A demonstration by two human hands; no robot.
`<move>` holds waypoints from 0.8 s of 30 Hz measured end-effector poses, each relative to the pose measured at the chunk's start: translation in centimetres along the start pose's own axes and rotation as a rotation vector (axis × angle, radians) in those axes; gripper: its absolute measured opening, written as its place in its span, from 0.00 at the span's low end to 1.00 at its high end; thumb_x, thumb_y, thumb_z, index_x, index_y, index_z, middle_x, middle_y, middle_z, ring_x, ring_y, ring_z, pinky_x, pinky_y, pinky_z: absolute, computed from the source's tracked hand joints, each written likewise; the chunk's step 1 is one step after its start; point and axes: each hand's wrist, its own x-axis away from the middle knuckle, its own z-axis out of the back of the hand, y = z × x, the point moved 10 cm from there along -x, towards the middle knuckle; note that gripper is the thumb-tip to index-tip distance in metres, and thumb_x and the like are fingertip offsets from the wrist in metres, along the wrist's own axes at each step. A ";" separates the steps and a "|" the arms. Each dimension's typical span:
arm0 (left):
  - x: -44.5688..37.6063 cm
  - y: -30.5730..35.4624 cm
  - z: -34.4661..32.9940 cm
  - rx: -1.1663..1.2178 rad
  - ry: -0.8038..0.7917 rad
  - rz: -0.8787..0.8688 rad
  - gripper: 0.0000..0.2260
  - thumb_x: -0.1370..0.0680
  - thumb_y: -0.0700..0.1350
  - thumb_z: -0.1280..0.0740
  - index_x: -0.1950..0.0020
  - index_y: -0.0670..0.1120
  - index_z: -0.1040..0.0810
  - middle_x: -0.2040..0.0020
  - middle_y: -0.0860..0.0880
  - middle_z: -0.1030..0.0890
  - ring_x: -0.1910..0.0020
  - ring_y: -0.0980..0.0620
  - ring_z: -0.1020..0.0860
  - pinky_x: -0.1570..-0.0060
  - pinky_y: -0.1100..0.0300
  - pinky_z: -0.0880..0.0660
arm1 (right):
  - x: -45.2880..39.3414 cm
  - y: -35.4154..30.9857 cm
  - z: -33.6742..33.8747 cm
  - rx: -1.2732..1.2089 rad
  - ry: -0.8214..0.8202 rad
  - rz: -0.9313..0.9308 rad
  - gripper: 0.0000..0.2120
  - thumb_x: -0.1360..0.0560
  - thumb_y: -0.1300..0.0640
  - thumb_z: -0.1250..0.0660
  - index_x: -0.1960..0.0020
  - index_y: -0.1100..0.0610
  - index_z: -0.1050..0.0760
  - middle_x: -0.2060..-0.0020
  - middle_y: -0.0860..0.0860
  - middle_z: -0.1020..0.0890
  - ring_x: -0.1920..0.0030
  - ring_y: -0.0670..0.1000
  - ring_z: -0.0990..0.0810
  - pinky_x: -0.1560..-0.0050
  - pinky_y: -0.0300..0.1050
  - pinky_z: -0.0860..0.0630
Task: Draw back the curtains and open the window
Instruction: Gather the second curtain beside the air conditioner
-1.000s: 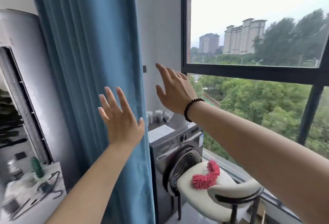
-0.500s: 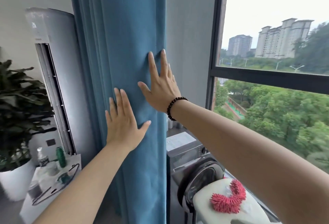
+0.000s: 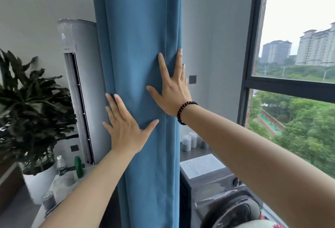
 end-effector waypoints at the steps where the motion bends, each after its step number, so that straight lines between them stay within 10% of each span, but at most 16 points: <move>1: -0.4 0.0 -0.5 0.023 0.003 0.002 0.59 0.35 0.75 0.38 0.25 0.47 0.74 0.22 0.47 0.68 0.22 0.42 0.53 0.31 0.30 0.44 | -0.5 0.3 -0.6 -0.026 -0.006 0.019 0.42 0.25 0.39 0.38 0.22 0.45 0.61 0.26 0.56 0.70 0.25 0.68 0.55 0.30 0.68 0.42; 16: -3.6 2.1 -7.4 -0.130 -0.024 -0.180 0.48 0.23 0.61 0.36 0.28 0.49 0.74 0.22 0.46 0.68 0.23 0.46 0.46 0.28 0.40 0.41 | -3.4 3.0 -5.3 -0.325 -0.033 0.056 0.41 0.26 0.36 0.38 0.23 0.43 0.59 0.24 0.51 0.65 0.24 0.56 0.47 0.35 0.49 0.31; 20: -4.0 2.9 -9.8 -0.146 -0.034 -0.271 0.37 0.19 0.44 0.38 0.22 0.44 0.62 0.22 0.45 0.66 0.25 0.45 0.43 0.30 0.40 0.37 | -4.7 4.5 -5.9 -0.301 -0.015 0.052 0.39 0.24 0.54 0.35 0.22 0.46 0.56 0.23 0.52 0.63 0.41 0.60 0.24 0.52 0.47 0.23; 24: -5.1 4.1 -12.1 -0.153 -0.062 -0.321 0.36 0.21 0.36 0.39 0.21 0.42 0.60 0.22 0.46 0.66 0.26 0.47 0.40 0.28 0.43 0.38 | -5.4 6.3 -6.3 -0.295 -0.009 0.018 0.40 0.23 0.59 0.38 0.23 0.43 0.59 0.23 0.47 0.59 0.61 0.60 0.22 0.64 0.49 0.23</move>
